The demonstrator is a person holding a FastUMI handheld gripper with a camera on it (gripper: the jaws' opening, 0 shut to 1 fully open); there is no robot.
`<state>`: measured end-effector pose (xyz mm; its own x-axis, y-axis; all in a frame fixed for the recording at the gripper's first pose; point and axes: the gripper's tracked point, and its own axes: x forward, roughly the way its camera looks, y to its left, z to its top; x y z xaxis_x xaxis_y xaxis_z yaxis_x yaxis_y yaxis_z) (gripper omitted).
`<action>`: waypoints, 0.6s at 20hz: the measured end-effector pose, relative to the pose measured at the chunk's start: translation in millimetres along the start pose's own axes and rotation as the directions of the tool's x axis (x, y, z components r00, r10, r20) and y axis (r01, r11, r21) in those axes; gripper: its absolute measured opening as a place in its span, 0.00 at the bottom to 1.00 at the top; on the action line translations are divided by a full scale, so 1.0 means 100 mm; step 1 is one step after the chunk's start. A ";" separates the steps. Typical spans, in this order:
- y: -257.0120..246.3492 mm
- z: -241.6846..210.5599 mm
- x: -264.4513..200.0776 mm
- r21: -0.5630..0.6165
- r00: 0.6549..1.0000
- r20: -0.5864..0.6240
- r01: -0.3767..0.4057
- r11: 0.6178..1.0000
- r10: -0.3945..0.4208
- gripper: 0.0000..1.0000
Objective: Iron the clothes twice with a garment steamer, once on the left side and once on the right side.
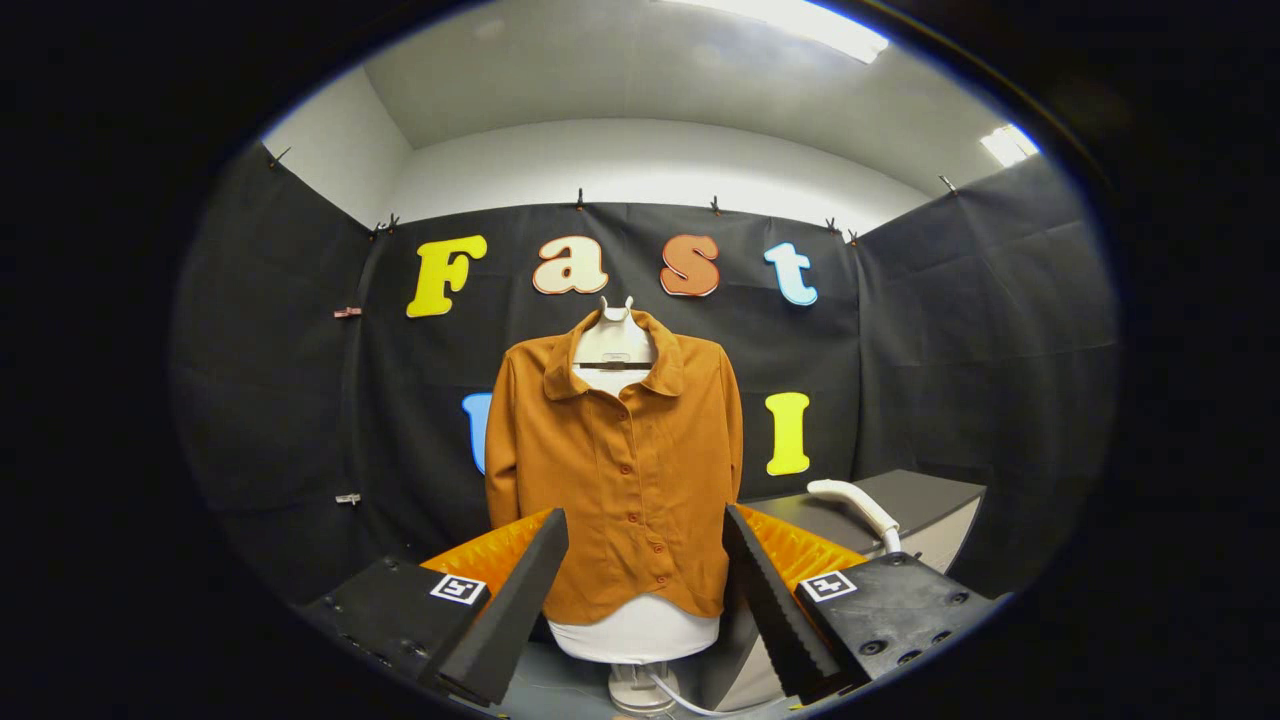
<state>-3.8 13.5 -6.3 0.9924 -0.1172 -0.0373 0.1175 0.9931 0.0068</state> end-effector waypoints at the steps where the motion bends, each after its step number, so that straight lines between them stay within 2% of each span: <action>1: -0.02 0.00 0.02 -0.001 1.000 -0.002 0.006 1.000 -0.006 0.98; 7: -0.34 0.03 0.25 -0.008 0.998 0.001 0.059 0.998 -0.059 0.98; 12: -0.78 0.02 0.69 0.004 0.996 -0.001 0.087 0.996 -0.087 0.98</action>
<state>55.2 -72.4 -7.8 0.9784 -0.2030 -0.0392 0.2035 0.9791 0.0072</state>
